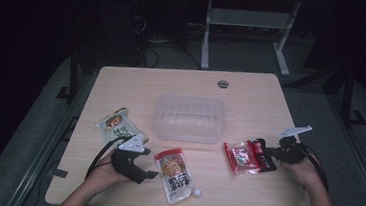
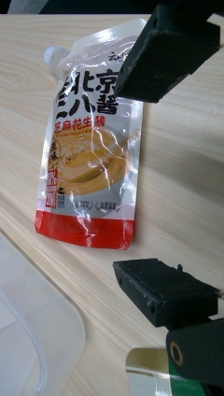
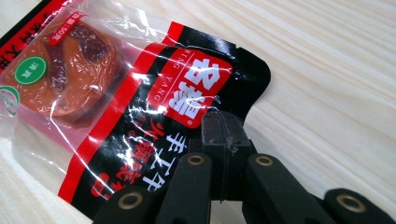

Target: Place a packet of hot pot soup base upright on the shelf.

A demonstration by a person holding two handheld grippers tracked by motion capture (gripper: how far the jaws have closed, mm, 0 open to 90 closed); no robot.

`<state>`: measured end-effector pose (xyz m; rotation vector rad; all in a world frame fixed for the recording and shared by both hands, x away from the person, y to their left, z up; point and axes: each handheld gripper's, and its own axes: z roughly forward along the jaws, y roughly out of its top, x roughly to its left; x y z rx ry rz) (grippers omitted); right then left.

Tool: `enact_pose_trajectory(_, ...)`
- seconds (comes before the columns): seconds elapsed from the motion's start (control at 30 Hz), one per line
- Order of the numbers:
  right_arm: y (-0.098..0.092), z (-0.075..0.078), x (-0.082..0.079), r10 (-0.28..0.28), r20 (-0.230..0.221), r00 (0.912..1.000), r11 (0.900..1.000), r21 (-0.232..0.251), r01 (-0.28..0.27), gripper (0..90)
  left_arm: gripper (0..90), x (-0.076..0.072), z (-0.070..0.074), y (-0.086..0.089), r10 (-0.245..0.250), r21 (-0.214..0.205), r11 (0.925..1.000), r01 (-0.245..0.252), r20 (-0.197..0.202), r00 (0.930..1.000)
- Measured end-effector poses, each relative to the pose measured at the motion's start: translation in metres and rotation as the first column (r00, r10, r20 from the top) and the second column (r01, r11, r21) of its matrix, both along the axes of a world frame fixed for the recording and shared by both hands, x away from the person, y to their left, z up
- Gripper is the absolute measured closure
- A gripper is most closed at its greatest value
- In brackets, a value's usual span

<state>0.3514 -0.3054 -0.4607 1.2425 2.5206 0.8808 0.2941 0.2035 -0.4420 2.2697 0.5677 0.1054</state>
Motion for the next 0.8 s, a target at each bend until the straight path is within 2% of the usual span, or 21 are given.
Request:
enact_pose_trajectory(0.4, 0.019, -0.001, 0.001, 0.076, -0.001, 0.9971, 0.9969, 0.020, -0.076, 90.0, 13.3, -0.001, -0.001, 0.001, 0.004, 0.003, 1.0000, -0.004, -0.002, 1.0000)
enact_pose_trajectory(0.6, 0.032, -0.001, 0.001, 0.125, 0.004, 0.9922, 0.9920, 0.019, -0.125, 90.0, 13.3, -0.002, 0.000, 0.001, 0.001, 0.010, 0.9999, -0.001, 0.003, 1.0000)
enact_pose_trajectory(0.77, 0.045, -0.001, 0.002, 0.180, 0.017, 0.9835, 0.9835, 0.016, -0.180, 90.0, 13.3, -0.003, 0.000, 0.001, 0.001, 0.014, 0.9999, -0.001, 0.006, 1.0000)
enact_pose_trajectory(0.8, 0.048, -0.001, 0.002, 0.182, 0.008, 0.9833, 0.9832, 0.017, -0.182, 90.0, 13.3, -0.003, 0.001, 0.001, 0.002, 0.014, 0.9999, -0.002, 0.008, 1.0000)
